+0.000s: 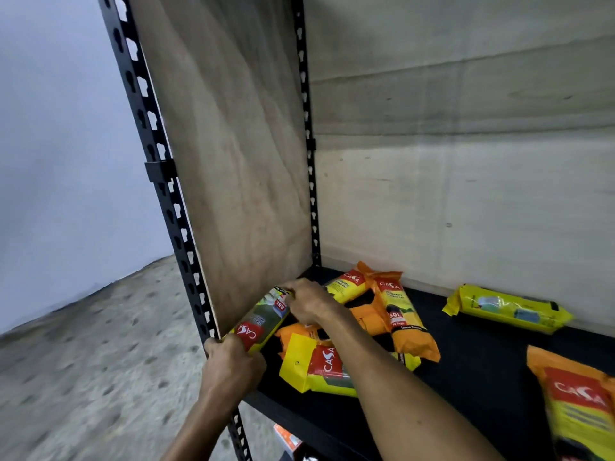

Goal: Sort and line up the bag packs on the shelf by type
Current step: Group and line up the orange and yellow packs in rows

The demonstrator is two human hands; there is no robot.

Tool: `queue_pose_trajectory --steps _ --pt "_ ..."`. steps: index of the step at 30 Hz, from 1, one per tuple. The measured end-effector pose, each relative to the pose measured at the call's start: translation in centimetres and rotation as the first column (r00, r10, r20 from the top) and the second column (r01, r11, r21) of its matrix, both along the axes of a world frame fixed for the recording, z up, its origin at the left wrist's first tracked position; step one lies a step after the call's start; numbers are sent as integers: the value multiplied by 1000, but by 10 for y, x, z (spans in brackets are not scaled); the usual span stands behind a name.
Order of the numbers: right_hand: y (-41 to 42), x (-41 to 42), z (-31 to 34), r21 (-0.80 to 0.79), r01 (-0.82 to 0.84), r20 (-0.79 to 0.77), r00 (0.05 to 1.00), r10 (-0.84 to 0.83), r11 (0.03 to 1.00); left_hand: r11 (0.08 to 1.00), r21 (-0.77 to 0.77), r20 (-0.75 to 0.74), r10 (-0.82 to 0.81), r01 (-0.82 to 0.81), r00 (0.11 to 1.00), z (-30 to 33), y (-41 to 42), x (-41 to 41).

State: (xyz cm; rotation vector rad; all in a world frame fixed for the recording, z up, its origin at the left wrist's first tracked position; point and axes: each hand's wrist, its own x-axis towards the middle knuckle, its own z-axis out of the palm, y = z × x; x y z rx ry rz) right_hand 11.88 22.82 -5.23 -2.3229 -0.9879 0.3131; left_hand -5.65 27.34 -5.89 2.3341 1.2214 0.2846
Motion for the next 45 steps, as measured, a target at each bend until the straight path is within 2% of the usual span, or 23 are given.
queue_pose_trajectory --steps 5,9,13,21,28,34,40,45 --pt "9 -3 0 -106 -21 55 998 27 994 997 66 -85 -29 35 996 1 -5 -2" --pt "-9 -1 1 -7 6 26 1000 -6 1000 952 290 -183 -48 100 982 17 -14 -5" --pt "-50 12 14 21 87 100 991 -89 996 911 379 -137 -119 163 983 30 -30 7" --pt "-156 47 28 -112 306 264 926 -269 945 869 334 -130 -341 365 931 31 -88 56" --pt "-187 51 13 -183 353 148 932 -329 917 835 313 -123 -438 454 891 30 -102 100" --pt "-176 56 0 -246 388 35 919 -392 888 785 196 -290 -527 588 799 35 -87 124" --pt "-161 55 7 -310 398 30 912 -410 863 747 149 -361 -569 648 739 25 -73 134" --pt "-162 55 11 -295 414 25 904 -427 861 737 161 -338 -583 656 739 21 -65 139"
